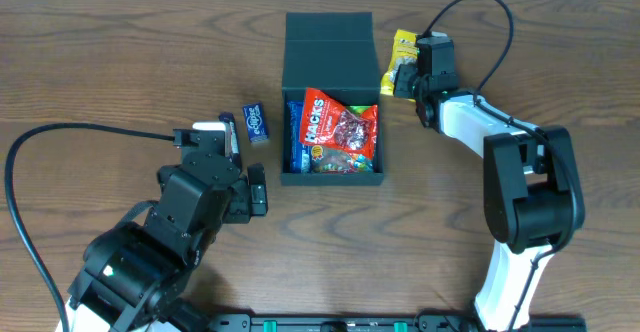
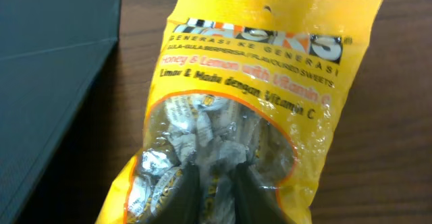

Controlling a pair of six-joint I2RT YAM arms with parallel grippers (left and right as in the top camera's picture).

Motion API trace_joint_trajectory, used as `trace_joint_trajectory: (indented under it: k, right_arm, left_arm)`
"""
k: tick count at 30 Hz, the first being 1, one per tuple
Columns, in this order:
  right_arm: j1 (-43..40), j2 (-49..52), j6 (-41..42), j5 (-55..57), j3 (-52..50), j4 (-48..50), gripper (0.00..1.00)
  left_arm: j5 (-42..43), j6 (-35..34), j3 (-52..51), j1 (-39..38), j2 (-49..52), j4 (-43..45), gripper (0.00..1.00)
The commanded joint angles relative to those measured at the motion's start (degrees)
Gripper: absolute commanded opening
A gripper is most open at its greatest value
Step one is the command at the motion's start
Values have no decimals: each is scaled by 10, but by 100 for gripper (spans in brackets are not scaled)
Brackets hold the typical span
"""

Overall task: Pack container
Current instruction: 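Release the red bag and move the right gripper to the yellow Hacks bag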

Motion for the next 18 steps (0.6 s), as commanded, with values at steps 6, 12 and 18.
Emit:
trace_joint_trajectory:
  k: [6,12,18]
  right_arm:
    - [-3,9,-1,3,0,-27,1]
    - [-3,-42,-5,2,0,-85,1]
    - [-3,-90,-5,-16,0,-195,1]
  left_arm:
    - [0,4,3,2,0,-1,95]
    - [0,4,3,2,0,-1,95]
    - [0,4,3,2,0,-1,95]
